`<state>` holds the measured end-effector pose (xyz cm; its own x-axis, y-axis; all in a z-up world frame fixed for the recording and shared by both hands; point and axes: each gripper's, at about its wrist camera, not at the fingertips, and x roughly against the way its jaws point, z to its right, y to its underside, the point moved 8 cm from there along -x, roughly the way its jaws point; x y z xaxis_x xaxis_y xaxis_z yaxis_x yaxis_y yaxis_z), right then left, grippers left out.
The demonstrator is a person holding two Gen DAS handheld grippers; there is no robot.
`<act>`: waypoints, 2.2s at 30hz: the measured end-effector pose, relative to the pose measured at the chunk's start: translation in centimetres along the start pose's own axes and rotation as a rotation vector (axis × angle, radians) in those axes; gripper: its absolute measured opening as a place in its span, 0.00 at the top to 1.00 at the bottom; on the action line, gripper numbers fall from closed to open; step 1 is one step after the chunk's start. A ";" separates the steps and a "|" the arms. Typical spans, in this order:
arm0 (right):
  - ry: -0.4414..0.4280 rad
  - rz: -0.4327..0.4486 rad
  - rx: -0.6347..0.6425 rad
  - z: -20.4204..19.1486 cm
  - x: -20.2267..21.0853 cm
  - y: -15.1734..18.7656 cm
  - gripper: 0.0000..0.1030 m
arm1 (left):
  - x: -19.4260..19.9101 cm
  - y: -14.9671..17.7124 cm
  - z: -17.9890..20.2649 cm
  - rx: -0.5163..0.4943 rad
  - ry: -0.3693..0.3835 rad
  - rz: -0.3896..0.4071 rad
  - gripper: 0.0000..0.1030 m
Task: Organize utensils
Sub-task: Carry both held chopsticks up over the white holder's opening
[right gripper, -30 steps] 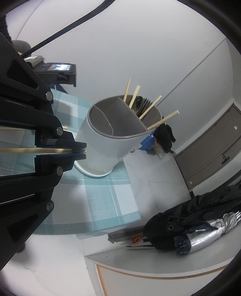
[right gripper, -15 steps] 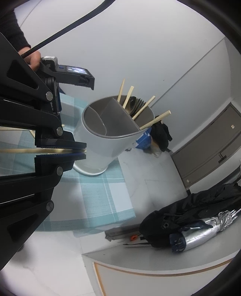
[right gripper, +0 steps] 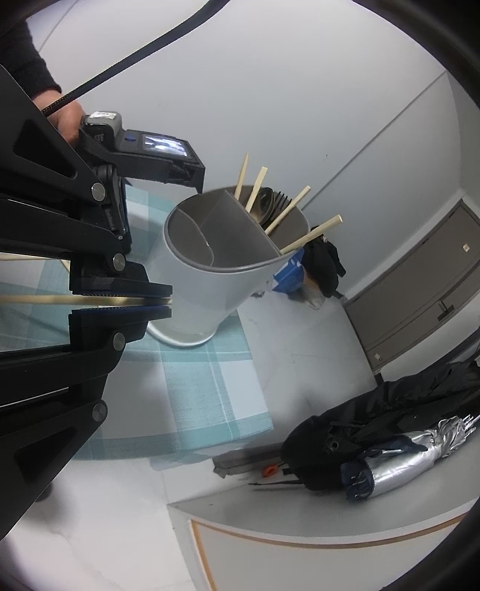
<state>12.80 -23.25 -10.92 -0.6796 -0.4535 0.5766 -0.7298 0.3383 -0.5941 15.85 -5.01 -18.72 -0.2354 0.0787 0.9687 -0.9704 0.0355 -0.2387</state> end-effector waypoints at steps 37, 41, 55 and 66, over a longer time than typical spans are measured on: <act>0.126 0.207 0.230 -6.6 3.9 1.9 0.97 | 16.4 2.8 -1.7 0.030 0.173 0.588 0.97; 0.129 0.213 0.205 -6.3 4.4 2.1 0.97 | 16.9 3.4 -1.4 0.024 0.181 0.594 0.97; 0.125 0.302 0.192 -7.5 7.5 0.8 0.97 | 20.1 4.0 -0.8 0.027 0.236 0.620 0.97; 0.049 0.315 0.216 -9.8 8.8 -1.7 0.97 | 23.4 2.1 0.7 0.009 0.281 0.679 0.97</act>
<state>7.34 -19.72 0.65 -0.8748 -0.3130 0.3698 -0.4554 0.2710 -0.8480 8.26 -3.82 3.47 -0.7632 0.3333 0.5535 -0.6167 -0.1201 -0.7780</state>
